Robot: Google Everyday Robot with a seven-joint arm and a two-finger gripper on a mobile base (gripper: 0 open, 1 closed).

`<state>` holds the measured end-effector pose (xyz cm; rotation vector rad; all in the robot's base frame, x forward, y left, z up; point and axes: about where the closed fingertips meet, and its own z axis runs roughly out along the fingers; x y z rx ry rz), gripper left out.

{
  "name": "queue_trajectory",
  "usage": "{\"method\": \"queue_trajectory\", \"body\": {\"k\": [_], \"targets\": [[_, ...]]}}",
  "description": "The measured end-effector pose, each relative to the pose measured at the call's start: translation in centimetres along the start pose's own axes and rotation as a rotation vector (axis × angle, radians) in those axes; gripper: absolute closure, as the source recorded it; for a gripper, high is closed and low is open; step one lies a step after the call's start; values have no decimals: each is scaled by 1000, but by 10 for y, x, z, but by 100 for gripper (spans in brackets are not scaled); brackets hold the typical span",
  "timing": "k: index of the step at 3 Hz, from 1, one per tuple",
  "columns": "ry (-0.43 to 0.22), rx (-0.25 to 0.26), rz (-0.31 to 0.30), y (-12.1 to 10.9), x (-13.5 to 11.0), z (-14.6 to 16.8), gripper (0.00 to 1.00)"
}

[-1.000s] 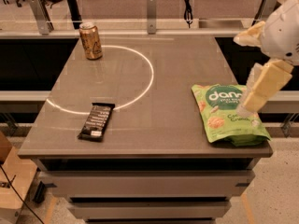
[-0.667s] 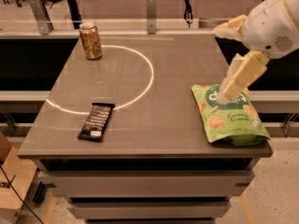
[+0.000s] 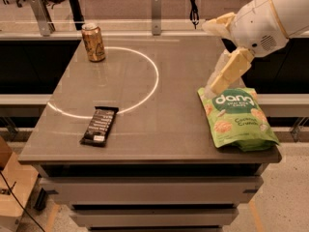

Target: Knock orange can over

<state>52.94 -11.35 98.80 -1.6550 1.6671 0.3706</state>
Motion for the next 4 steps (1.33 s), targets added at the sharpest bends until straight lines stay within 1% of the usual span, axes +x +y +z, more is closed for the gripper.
{"method": "queue_trajectory", "body": {"k": [1,3,4], "targets": [[-69,14,2,-12,-3,17,0],[-355,45,-45,-67,-36,85,0],[-470,54,-35,-90,-45,113,0]]}}
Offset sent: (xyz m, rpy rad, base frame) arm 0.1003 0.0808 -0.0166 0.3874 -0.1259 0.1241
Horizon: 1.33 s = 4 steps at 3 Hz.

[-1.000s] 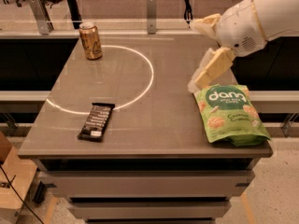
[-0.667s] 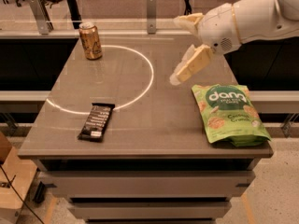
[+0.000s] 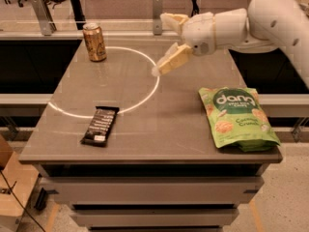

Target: Knock orange can over

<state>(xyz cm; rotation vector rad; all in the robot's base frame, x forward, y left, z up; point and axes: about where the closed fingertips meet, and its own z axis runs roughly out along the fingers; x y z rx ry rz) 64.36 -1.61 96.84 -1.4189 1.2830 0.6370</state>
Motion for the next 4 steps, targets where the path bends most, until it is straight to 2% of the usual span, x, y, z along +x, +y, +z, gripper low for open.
{"method": "queue_trajectory", "body": {"k": [1,2,3,4], "targets": [[-69,-18,21,-16,7,34,0],[-69,-18,21,-16,7,34,0],[-99,-12,32,-23,11,54,0],[-149,-39,32,-33,12,90,0]]}}
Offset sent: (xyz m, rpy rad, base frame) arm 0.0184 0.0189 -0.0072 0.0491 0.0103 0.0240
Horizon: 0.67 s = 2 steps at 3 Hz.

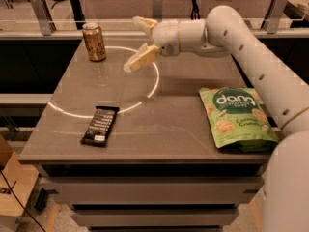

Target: Knock orange can over

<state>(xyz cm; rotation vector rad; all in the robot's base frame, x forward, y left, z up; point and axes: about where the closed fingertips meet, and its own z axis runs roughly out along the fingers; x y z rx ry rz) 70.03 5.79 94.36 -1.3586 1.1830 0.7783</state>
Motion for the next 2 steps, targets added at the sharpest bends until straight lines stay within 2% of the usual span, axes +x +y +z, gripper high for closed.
{"method": "queue_trajectory", "body": {"k": [1,2], "targets": [[-52,-32,-5,-13,0,38,0],[-125,-72,15,-41,2,113,0]]}}
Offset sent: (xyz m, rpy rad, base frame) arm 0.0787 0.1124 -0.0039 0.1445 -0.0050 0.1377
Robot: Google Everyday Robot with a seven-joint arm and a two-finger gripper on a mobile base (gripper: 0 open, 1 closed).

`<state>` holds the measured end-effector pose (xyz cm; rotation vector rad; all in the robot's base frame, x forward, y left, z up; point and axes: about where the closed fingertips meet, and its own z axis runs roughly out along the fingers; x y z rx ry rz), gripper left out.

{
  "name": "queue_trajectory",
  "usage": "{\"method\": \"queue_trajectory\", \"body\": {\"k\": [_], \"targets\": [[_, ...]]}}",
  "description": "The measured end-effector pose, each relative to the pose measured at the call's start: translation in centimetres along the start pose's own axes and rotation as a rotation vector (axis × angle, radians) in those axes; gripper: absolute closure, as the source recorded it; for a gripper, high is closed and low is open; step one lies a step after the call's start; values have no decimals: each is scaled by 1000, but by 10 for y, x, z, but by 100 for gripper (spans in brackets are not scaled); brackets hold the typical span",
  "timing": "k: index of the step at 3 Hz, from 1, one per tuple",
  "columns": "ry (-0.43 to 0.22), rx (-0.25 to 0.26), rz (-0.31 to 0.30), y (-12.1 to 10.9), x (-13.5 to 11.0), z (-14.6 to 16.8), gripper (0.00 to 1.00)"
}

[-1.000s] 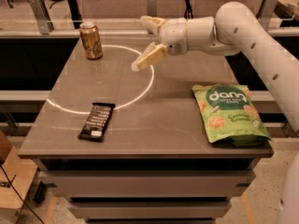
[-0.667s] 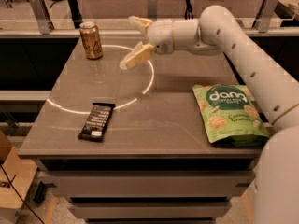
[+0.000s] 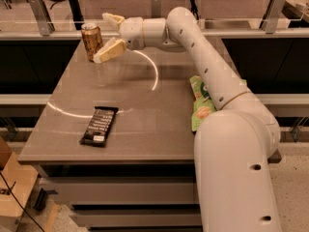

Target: Knock orange can over

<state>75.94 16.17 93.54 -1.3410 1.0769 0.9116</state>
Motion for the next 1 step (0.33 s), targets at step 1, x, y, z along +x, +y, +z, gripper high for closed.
{"method": "queue_trajectory", "body": {"k": [1], "targets": [[0,0,0,0,0,0,0]]}}
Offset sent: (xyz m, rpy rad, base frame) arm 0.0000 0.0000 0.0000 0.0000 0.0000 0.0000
